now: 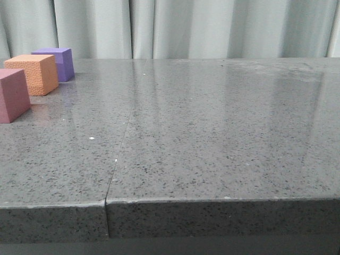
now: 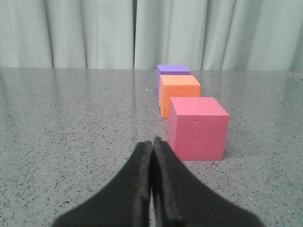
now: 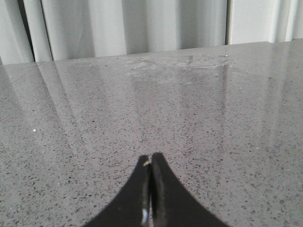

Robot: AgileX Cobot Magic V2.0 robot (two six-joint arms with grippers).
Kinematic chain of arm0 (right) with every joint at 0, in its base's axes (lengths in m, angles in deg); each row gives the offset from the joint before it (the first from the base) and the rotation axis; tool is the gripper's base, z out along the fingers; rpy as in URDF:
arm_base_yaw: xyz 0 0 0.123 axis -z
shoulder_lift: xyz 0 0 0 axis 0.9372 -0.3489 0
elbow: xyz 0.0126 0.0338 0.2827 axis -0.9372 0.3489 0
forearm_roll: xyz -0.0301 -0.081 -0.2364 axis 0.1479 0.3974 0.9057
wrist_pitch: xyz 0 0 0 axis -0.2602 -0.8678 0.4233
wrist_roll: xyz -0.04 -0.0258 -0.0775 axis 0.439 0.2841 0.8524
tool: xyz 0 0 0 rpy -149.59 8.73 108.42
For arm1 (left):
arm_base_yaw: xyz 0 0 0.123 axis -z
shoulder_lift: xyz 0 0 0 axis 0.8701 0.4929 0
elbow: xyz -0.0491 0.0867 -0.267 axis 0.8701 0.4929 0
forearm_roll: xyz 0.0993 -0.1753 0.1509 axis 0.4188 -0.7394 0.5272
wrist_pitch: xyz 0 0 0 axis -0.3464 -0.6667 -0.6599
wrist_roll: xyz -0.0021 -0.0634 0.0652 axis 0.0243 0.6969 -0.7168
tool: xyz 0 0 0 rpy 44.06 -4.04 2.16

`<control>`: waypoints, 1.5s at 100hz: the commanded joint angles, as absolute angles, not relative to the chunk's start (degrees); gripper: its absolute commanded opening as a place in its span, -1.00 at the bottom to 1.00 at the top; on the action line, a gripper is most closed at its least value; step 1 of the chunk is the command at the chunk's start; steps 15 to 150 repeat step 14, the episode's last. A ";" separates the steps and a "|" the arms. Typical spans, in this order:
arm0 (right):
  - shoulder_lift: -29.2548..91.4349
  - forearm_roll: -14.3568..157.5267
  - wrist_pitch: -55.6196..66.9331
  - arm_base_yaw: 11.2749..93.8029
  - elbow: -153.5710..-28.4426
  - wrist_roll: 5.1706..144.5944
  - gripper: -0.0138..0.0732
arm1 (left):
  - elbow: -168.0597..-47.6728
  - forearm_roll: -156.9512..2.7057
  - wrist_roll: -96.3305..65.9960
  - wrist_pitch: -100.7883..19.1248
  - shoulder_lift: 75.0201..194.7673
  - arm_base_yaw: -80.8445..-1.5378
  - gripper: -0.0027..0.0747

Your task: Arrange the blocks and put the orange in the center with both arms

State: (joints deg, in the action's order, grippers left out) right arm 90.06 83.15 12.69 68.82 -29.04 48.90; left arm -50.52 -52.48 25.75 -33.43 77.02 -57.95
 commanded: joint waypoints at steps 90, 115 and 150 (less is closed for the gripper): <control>91.41 83.36 17.26 69.11 -29.93 49.47 -0.84 | -48.11 -52.43 25.74 -28.72 75.25 -57.73 -0.98; 91.41 83.36 17.26 69.11 -29.93 49.47 -0.84 | -48.11 -52.43 25.74 -28.72 75.25 -57.73 -0.98; 91.41 83.36 17.26 69.11 -29.93 49.47 -0.84 | -48.11 -52.43 25.74 -28.72 75.25 -57.73 -0.98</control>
